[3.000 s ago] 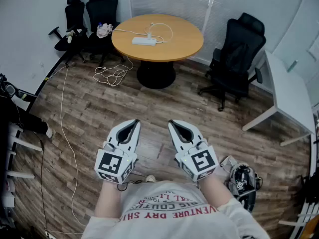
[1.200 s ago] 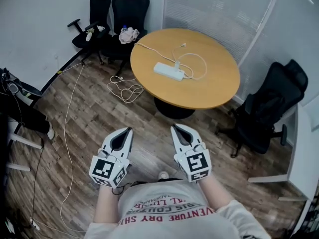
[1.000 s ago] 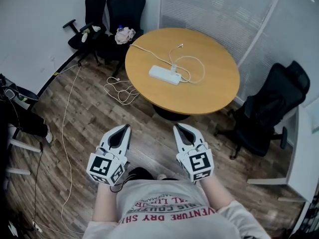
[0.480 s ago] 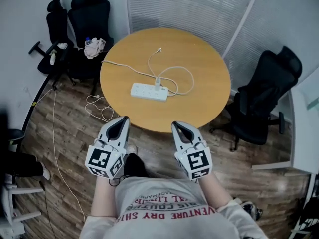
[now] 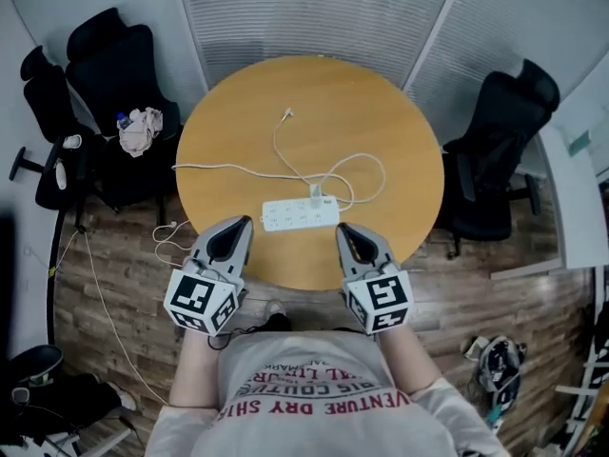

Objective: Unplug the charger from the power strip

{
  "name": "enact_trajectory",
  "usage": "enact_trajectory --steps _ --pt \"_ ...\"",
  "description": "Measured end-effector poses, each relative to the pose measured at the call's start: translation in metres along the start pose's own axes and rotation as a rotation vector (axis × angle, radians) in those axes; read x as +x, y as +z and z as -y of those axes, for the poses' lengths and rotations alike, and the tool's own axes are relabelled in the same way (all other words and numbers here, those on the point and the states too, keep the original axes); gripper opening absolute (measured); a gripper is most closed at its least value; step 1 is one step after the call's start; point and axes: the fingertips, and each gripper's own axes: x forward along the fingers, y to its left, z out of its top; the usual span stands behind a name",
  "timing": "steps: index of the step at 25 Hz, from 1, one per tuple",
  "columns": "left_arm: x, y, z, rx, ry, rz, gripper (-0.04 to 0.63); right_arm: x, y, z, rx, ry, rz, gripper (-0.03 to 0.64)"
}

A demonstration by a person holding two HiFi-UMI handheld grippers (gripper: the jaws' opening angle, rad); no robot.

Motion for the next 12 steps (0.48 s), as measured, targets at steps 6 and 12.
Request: enact_trajectory --steps 6,12 --pt "0.029 -0.023 -0.035 -0.027 -0.081 -0.045 0.032 0.043 -0.014 -0.006 0.032 -0.050 -0.099 0.029" --pt "0.063 -0.069 -0.031 -0.063 -0.182 -0.109 0.032 0.069 -0.043 0.012 0.059 -0.065 -0.196 0.029"
